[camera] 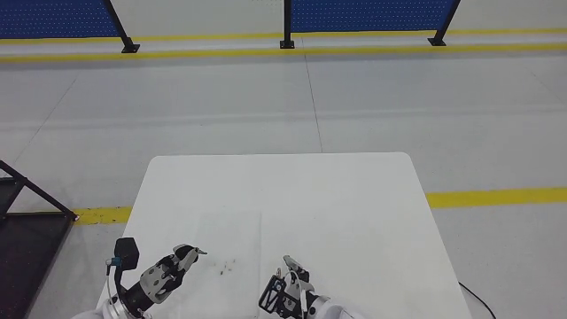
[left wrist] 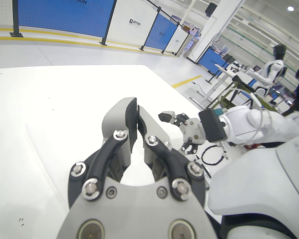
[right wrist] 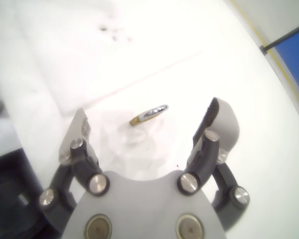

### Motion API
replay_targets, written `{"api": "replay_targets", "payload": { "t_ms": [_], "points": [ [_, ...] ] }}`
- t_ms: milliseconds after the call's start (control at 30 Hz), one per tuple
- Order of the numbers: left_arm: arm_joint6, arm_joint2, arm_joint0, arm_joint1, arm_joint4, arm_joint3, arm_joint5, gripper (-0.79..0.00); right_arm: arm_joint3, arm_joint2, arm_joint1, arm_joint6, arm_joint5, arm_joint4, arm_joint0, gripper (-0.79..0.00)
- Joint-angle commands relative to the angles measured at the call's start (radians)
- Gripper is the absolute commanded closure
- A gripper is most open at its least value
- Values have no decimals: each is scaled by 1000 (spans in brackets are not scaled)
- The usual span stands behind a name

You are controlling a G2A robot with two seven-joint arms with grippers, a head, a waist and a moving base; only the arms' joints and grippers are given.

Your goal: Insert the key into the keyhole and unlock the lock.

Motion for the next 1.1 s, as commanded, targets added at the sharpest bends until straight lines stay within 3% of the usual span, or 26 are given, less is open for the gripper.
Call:
{"api": "replay_targets", "payload": {
  "t_ms": [0, 33, 67, 100, 167, 200, 567, 667, 733, 900, 1067],
  "points": [
    [0, 0, 0, 0, 0, 0, 0, 0, 21, -4, -6, 0, 52, 9, 6, -785],
    [0, 0, 0, 0, 0, 0, 0, 0, 30, -7, -8, 0, 63, 14, 11, -785],
    [0, 0, 0, 0, 0, 0, 0, 0, 39, -9, -10, -4, 66, 21, 15, -711],
    [0, 0, 0, 0, 0, 0, 0, 0, 49, -11, -11, -6, 68, 25, 19, -579],
    [0, 0, 0, 0, 0, 0, 0, 0, 64, -15, -13, -6, 74, 30, 25, -533],
    [0, 0, 0, 0, 0, 0, 0, 0, 70, -16, -14, -5, 77, 32, 28, -391],
    [0, 0, 0, 0, 0, 0, 0, 0, 92, -21, -16, -16, 82, 29, 34, -243],
    [0, 0, 0, 0, 0, 0, 0, 0, 94, -22, -15, -18, 78, 27, 35, -129],
    [0, 0, 0, 0, 0, 0, 0, 0, 94, -23, -15, -22, 74, 29, 36, 0],
    [0, 0, 0, 0, 0, 0, 0, 0, 84, -18, -13, -47, 77, 34, 30, 0],
    [0, 0, 0, 0, 0, 0, 0, 0, 23, 16, -2, -150, 89, 85, -16, 0]
  ]
}}
